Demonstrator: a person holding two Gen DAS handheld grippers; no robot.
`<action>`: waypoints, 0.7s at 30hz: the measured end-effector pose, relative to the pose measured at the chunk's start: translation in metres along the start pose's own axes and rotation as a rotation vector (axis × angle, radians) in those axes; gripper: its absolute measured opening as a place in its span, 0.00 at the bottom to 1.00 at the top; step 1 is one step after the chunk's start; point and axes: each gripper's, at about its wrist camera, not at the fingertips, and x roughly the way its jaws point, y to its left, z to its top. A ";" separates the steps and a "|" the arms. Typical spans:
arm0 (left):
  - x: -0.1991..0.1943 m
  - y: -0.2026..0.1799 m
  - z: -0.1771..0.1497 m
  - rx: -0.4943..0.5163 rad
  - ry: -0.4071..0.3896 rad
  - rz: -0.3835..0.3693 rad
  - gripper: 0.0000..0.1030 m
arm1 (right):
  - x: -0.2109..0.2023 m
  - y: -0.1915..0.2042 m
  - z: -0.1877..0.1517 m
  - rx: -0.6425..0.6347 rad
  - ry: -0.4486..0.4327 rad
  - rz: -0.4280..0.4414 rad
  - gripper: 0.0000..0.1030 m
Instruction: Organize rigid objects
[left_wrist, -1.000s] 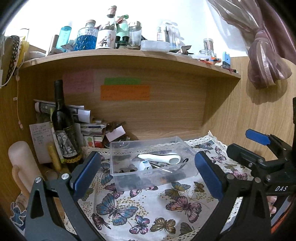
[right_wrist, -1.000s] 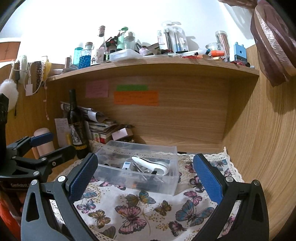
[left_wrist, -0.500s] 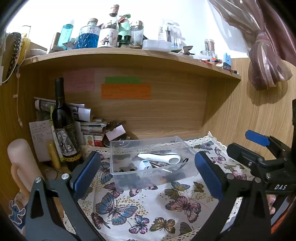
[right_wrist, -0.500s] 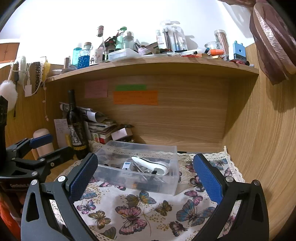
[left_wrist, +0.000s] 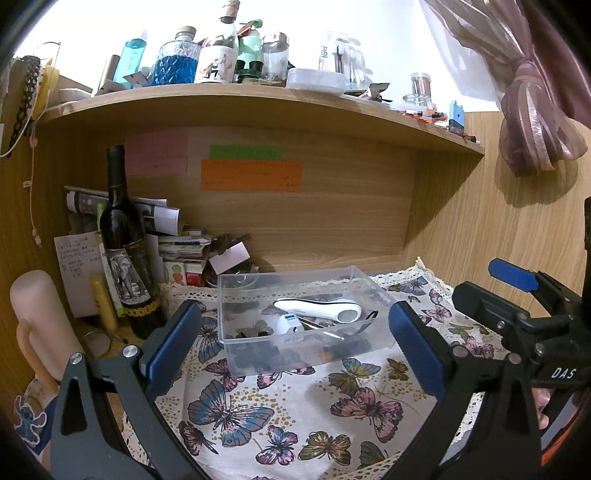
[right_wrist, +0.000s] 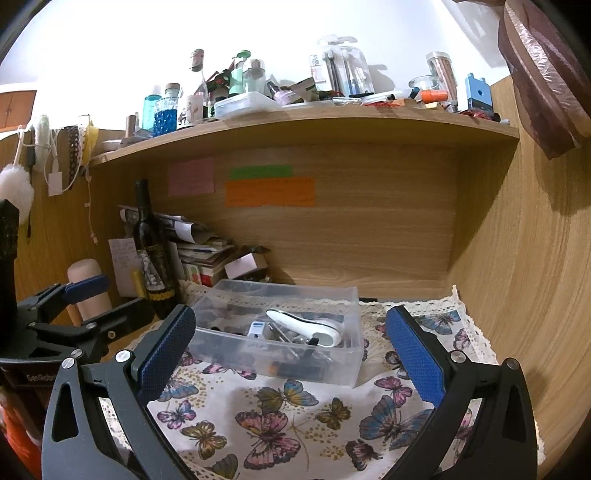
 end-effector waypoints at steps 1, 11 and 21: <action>0.000 0.000 0.000 -0.001 0.000 0.000 1.00 | 0.000 0.000 0.000 0.001 0.000 0.001 1.00; -0.001 0.002 0.001 -0.001 -0.016 0.004 1.00 | 0.004 0.001 -0.002 0.003 0.008 0.010 1.00; -0.002 0.001 0.000 -0.006 -0.014 -0.016 1.00 | 0.004 0.001 -0.002 0.003 0.009 0.013 1.00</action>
